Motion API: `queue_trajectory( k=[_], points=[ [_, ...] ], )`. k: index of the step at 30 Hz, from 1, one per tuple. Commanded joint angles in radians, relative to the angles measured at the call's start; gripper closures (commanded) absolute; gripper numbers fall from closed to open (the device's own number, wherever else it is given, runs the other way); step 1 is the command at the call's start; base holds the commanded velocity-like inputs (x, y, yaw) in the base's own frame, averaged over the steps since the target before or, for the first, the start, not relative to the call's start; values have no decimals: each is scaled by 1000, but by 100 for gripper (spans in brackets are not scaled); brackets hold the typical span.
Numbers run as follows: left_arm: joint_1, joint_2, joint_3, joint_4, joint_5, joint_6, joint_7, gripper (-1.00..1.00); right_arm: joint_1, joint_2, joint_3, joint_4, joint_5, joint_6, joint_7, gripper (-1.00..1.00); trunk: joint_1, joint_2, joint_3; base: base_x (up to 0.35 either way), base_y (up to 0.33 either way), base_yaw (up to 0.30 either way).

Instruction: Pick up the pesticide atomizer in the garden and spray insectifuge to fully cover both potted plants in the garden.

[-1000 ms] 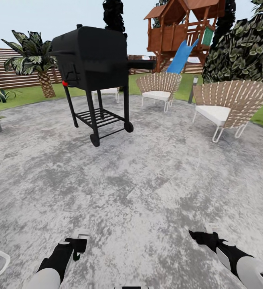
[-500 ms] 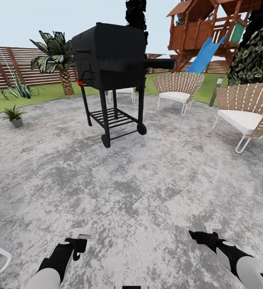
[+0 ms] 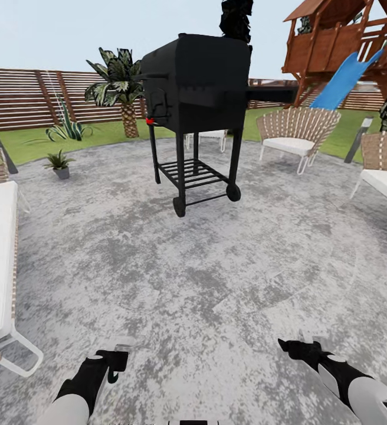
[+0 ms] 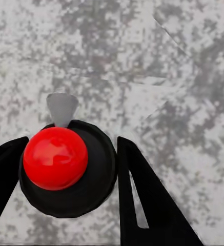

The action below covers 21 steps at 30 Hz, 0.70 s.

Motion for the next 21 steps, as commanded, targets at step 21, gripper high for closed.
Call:
queue_trajectory(
  k=[21],
  points=[
    [-1,-2,8,-2,-9,3,-9,100,0,0,-8,1,3,-3,5,-100,-4,1,30,0,0,289]
  ],
)
